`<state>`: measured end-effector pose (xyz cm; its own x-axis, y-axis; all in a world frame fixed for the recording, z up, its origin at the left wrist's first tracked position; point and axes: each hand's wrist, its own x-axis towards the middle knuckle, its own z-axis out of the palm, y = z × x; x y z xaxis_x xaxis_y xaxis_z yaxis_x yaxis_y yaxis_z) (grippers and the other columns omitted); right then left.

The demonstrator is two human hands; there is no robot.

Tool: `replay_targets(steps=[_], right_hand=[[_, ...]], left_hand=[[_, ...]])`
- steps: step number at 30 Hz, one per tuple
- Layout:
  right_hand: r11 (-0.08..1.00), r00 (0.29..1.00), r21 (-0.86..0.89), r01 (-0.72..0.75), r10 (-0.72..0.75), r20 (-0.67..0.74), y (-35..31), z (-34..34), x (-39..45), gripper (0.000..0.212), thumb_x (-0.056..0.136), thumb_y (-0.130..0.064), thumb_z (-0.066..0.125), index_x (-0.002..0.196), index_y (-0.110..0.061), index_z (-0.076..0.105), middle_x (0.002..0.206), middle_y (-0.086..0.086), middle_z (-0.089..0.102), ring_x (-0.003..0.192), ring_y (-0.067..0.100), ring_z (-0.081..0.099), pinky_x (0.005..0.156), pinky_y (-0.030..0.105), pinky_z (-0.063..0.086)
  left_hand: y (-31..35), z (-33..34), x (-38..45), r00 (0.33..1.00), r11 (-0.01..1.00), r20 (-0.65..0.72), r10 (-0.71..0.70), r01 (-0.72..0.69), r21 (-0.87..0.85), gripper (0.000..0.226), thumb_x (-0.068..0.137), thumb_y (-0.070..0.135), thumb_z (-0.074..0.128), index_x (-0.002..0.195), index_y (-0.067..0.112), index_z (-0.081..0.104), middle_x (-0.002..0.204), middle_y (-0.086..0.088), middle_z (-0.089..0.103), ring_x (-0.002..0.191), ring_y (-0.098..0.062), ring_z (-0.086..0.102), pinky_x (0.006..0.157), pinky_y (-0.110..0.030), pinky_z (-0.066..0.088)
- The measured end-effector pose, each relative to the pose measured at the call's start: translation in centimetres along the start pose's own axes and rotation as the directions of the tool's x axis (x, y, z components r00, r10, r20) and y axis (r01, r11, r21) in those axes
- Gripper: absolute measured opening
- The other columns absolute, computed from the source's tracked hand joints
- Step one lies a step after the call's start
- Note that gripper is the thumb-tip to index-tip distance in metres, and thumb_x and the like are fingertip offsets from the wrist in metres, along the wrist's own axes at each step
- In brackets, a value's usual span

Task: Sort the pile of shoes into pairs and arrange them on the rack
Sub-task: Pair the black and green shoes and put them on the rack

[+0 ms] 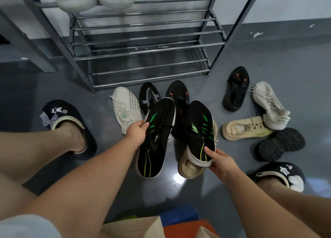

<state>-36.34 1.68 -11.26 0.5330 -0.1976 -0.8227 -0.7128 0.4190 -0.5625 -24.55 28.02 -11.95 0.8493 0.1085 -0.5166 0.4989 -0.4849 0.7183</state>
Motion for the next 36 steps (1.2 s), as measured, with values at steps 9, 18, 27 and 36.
replay_targets(steps=[9,18,27,36], right_hand=[[0.983,0.983,-0.067,0.172,-0.176,-0.055,-0.2,3.1,0.9,0.028,0.079,-0.009,0.072,0.105,-0.018,0.068,0.093,0.004,0.073,0.082,0.018,0.070,0.065,0.024,0.054],[0.985,0.988,-0.109,0.133,-0.140,-0.059,0.8,2.9,1.9,0.038,0.078,-0.012,0.074,0.115,-0.017,0.066,0.100,0.007,0.072,0.094,0.025,0.068,0.089,0.039,0.053],[1.000,1.000,0.018,0.014,-0.014,0.012,0.9,3.8,0.9,0.055,0.078,-0.012,0.075,0.129,-0.011,0.054,0.116,0.012,0.067,0.101,0.029,0.066,0.079,0.042,0.056],[0.985,0.993,0.170,-0.041,0.022,0.114,-0.5,4.5,-0.5,0.042,0.085,-0.006,0.066,0.126,-0.013,0.055,0.108,0.007,0.069,0.086,0.019,0.067,0.057,0.029,0.055]], left_hand=[[2.6,2.0,4.0,0.973,0.931,0.114,-0.200,0.226,-0.288,0.035,0.096,0.017,0.046,0.128,0.005,0.054,0.122,-0.020,0.059,0.105,-0.028,0.057,0.095,-0.037,0.046],[-1.5,2.4,1.5,0.983,0.973,0.095,-0.158,0.171,-0.154,0.038,0.091,0.015,0.054,0.128,0.008,0.054,0.129,-0.007,0.058,0.117,-0.025,0.054,0.106,-0.036,0.039],[-3.3,4.6,-3.8,0.781,0.773,0.466,-0.417,0.574,-0.271,0.061,0.078,0.034,0.071,0.130,0.014,0.046,0.117,-0.004,0.058,0.103,-0.022,0.056,0.078,-0.034,0.047],[-1.3,3.0,-3.9,0.842,0.755,0.471,-0.262,0.483,-0.444,0.033,0.088,0.010,0.060,0.119,0.019,0.053,0.101,0.000,0.066,0.089,-0.015,0.063,0.055,-0.026,0.054]])
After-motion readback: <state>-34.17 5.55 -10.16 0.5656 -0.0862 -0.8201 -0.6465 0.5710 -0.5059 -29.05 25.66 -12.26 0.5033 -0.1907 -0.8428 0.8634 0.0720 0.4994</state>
